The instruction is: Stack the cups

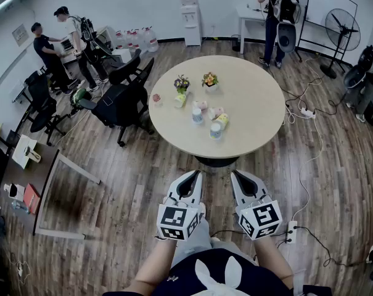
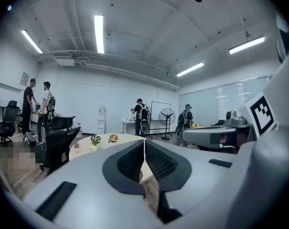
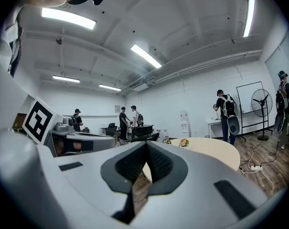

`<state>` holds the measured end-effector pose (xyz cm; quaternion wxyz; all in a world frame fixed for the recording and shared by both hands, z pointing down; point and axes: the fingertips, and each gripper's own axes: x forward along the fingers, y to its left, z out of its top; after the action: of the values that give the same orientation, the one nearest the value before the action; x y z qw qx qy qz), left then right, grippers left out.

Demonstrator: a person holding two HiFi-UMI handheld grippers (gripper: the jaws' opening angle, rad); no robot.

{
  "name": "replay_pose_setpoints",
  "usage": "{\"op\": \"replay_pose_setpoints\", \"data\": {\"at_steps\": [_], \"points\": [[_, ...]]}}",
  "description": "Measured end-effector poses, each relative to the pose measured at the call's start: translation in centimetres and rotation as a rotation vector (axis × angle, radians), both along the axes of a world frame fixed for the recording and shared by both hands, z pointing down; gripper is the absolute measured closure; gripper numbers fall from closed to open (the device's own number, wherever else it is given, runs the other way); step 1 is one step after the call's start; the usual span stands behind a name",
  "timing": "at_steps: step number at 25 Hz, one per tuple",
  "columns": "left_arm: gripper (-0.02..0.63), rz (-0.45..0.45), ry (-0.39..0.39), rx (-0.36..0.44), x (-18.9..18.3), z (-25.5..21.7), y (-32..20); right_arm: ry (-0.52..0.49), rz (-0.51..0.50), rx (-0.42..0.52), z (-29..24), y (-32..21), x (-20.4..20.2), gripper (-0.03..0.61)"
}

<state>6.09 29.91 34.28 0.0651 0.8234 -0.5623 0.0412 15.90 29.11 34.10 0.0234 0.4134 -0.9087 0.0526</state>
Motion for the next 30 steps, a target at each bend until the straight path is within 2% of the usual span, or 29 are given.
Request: {"op": "replay_pose_setpoints", "data": {"at_steps": [8,16,22,30], "points": [[0.591,0.011,-0.011,-0.025,-0.7,1.0,-1.6,0.030,-0.014,-0.004,0.7,-1.4,-1.2,0.574],[0.589,0.038,0.012,-0.049,-1.9,1.9,-5.6,0.005,0.000,-0.028,1.3,-5.3,-2.5,0.568],[0.586,0.056,0.035,-0.044,-3.4,1.3,-10.7,0.009,0.004,-0.053,1.4,-10.4,-3.6,0.502],[0.408,0.105,0.000,-0.046,-5.7,1.1,-17.7,-0.001,0.028,-0.074,1.0,-17.3,-5.2,0.428]]}}
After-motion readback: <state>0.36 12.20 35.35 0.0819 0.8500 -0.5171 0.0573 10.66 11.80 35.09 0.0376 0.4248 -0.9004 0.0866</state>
